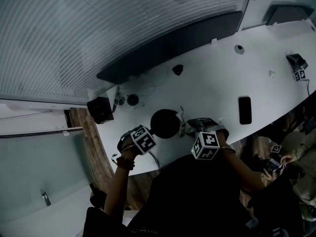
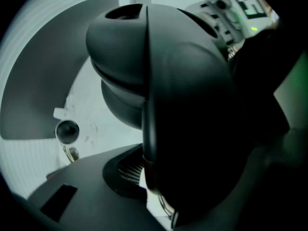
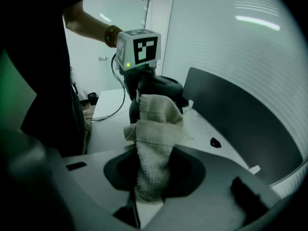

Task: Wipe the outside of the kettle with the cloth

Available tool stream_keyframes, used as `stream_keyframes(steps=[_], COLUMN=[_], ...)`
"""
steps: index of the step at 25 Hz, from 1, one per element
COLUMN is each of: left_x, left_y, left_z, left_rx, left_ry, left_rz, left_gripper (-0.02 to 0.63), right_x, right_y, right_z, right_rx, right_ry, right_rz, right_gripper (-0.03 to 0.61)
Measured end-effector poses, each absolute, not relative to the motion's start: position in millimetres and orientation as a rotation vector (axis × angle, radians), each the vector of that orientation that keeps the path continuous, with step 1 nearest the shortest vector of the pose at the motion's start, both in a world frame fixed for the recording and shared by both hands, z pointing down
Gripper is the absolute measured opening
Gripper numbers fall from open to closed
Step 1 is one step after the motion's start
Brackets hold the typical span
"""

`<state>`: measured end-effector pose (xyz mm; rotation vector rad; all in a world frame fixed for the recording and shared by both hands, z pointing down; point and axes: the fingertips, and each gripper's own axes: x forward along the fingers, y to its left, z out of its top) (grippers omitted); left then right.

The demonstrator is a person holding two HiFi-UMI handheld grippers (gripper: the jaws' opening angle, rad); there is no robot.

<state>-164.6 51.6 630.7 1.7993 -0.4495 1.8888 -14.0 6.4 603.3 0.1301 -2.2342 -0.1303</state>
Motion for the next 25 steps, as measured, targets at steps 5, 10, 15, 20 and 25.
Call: stream_keyframes(steps=[5,10,15,20,25], left_x=[-152.8,-152.2,-149.2,-151.8,-150.2], left_y=[65.9,65.6,66.4,68.3,69.5], left_z=[632.8,633.4,634.5,633.7,633.3], left_rx=[1.738,1.719,1.720,1.703,1.697], left_ry=[-0.517,-0.499,-0.496,-0.501,-0.498], left_rz=[1.830,1.857,1.855,1.845,1.835], left_gripper=[0.126,0.126,0.126,0.126,0.126], right_x=[-29.8,-25.7,-20.6,-19.1,-11.3], right_y=[6.1,2.6,17.2,15.8,18.7], right_z=[618.7,665.3,722.2,712.0,625.0], right_rx=[0.110,0.038,-0.052,0.016,0.196], right_ry=[-2.125,-2.055,-1.967,-2.063,-2.235], right_rz=[-0.224,-0.184,-0.153,-0.008,0.076], right_gripper=[0.097,0.097,0.097,0.097,0.097])
